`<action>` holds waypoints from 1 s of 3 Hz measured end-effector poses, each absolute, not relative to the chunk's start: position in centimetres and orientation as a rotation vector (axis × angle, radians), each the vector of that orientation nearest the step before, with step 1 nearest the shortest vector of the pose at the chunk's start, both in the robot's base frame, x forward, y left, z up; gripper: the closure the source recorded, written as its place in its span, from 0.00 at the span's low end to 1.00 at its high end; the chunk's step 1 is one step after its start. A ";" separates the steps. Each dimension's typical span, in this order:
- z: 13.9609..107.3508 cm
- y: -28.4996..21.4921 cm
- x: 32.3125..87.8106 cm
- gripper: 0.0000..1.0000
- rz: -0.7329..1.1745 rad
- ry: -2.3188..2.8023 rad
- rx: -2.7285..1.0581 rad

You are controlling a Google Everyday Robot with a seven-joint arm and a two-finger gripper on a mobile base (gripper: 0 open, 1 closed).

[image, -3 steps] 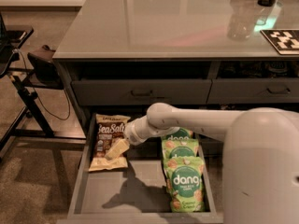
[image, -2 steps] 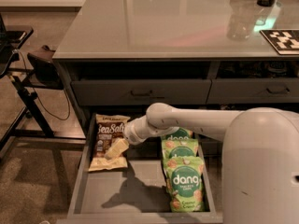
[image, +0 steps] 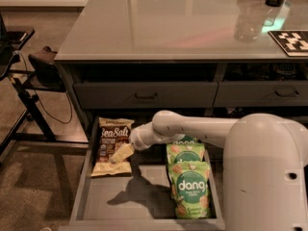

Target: Pick brown chip bag from middle drawer and place on counter

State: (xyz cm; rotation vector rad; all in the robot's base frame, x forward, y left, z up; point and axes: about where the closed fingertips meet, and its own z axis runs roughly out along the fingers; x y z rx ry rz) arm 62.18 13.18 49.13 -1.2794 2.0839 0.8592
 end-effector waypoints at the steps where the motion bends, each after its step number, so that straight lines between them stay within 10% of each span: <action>1: 46.4 13.4 63.9 0.00 0.875 2.093 -1.248; 3: 41.4 14.1 65.5 0.00 0.901 2.151 -1.238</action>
Offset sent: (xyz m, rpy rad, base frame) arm 0.0430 0.0103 -0.0764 0.0144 0.0566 -0.0208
